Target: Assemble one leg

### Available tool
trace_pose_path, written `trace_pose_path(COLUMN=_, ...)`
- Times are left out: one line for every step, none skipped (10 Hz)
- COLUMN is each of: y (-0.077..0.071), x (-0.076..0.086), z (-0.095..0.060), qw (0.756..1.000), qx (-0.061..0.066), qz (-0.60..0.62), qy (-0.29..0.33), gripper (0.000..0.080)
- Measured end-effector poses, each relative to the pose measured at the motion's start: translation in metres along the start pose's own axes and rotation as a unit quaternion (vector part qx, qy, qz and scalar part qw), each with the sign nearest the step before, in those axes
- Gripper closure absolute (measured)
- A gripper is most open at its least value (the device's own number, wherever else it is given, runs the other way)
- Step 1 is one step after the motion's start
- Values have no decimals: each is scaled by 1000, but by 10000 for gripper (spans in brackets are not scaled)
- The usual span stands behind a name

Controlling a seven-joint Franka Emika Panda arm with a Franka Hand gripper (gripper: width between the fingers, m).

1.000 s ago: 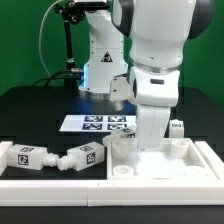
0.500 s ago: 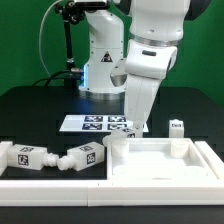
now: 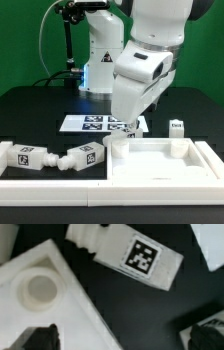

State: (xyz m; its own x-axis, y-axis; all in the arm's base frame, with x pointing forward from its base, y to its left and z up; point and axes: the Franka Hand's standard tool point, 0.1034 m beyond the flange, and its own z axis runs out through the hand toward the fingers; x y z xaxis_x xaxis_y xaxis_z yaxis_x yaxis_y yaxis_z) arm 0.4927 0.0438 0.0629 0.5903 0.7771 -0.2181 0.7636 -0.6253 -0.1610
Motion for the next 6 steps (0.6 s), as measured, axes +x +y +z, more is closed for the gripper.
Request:
trace_pose_path(y=-11, x=3, z=-1, qw=993, qx=-6, qz=120, qy=2, gripper=151)
trace_pose_path(y=-20, x=9, z=-1, qw=979, qx=-4, qz=202, qy=-3, gripper=151)
trace_pose_path(y=-26, x=20, z=-3, qw=958, qx=-6, qz=287, qy=-5, gripper=151)
trace_pose_path(y=-29, x=30, z=-5, qw=937, qx=-3, qz=348, qy=0, gripper=151)
trace_pose_path(y=-32, x=36, z=-7, qw=917, qx=5, qz=400, qy=8, gripper=151)
trace_pose_path(y=-34, x=41, z=-6, qw=901, qx=2, qz=434, qy=21, gripper=151)
